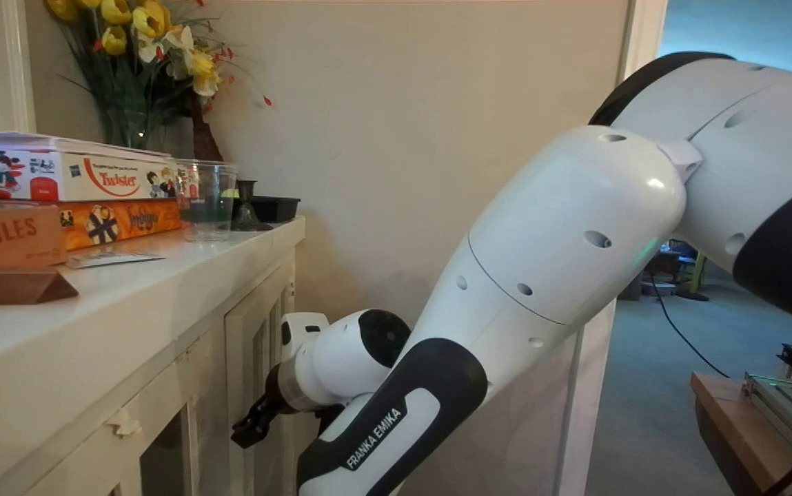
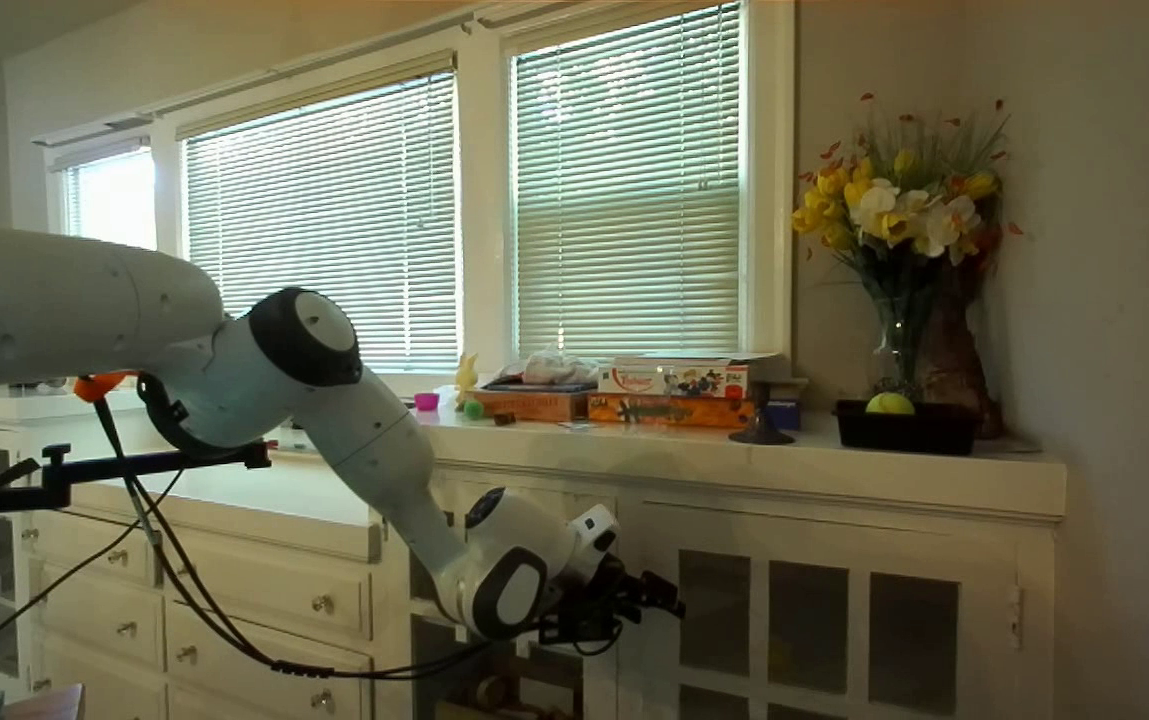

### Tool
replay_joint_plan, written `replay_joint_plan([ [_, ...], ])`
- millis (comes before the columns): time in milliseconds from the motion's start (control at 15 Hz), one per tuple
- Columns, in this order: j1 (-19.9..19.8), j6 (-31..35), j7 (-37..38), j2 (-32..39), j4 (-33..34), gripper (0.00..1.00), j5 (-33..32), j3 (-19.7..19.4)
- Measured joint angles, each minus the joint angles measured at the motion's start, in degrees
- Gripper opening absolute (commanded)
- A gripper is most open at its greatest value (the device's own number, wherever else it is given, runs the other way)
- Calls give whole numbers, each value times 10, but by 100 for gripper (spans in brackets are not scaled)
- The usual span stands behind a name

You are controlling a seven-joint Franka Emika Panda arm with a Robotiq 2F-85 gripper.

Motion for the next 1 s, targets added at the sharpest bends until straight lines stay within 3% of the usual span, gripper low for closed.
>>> replay_joint_plan([
  [1000,-8,9,-1,1,5,100,-17,20],
])
